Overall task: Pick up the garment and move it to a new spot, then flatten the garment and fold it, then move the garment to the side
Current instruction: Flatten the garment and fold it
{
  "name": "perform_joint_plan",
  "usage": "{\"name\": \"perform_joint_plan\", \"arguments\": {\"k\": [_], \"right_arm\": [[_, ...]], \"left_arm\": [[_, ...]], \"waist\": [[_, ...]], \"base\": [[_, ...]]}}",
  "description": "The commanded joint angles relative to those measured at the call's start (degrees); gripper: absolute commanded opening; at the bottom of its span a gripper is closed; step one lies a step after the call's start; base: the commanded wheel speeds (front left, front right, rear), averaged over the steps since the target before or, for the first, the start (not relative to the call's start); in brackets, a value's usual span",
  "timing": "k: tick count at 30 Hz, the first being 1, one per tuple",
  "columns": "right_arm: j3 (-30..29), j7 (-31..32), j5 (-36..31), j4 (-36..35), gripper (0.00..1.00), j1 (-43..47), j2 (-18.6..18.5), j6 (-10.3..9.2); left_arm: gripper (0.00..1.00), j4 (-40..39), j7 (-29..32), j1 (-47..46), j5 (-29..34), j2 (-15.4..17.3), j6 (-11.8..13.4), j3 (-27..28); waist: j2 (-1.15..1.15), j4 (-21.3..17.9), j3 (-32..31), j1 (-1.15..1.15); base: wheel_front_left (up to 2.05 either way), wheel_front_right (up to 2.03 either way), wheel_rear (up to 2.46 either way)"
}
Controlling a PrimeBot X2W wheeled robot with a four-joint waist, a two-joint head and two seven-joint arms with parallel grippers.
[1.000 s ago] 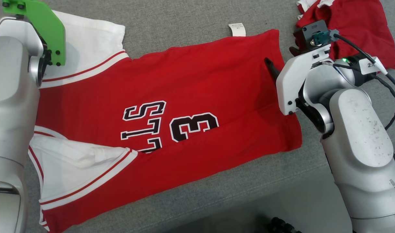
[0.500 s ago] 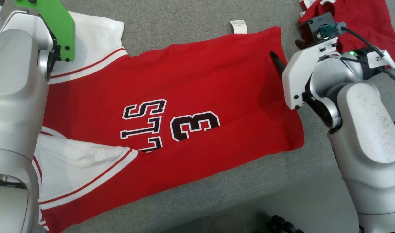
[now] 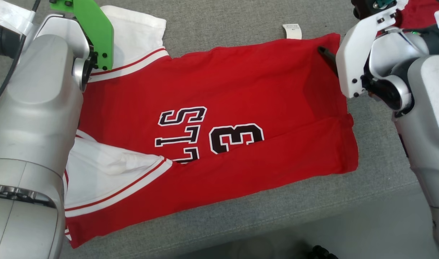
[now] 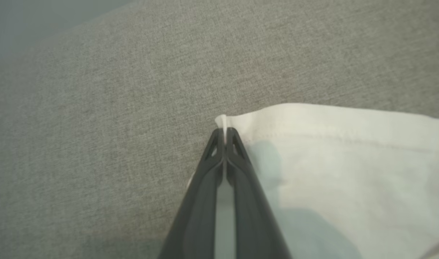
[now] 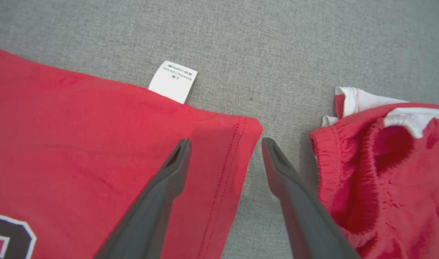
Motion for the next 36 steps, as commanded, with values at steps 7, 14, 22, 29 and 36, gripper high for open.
{"name": "perform_joint_plan", "arguments": {"k": [7,14,22,29,36], "right_arm": [[3.74,1.8,4.15,5.27,1.0,-6.53,-5.04,-0.03],[6.21,-0.73,4.98,10.7,1.0,-8.13,-7.07,-0.03],[10.38,-2.61,6.61,13.53,1.0,-10.46,-8.55,-0.03],[12.87,-2.7,8.89,16.59,0.2,-10.84,-8.04,-0.03],[15.19,-2.6,11.12,17.96,0.0,-10.79,-9.27,-0.07]], "left_arm": [[0.0,1.84,-1.22,-0.42,-0.83,-2.38,-0.93,-0.66],[0.0,3.04,-1.9,-1.88,-1.09,-3.5,-1.61,-1.47],[0.0,4.61,-2.98,-2.76,-1.52,-3.69,-1.85,-1.9],[0.0,5.71,-3.49,-2.87,-1.91,-3.8,-2.07,-2.24],[0.0,6.31,-4.24,-2.75,-2.96,-4.12,-2.62,-2.02]], "waist": [[0.0,1.71,0.46,0.0],[0.0,2.93,1.55,0.0],[0.0,3.76,2.52,0.0],[0.0,4.2,2.87,0.0],[0.0,4.47,1.46,0.0]], "base": [[0.0,0.0,0.0],[0.0,0.0,0.0],[0.0,0.0,0.0],[0.0,0.0,0.0],[0.0,0.0,0.0]]}}
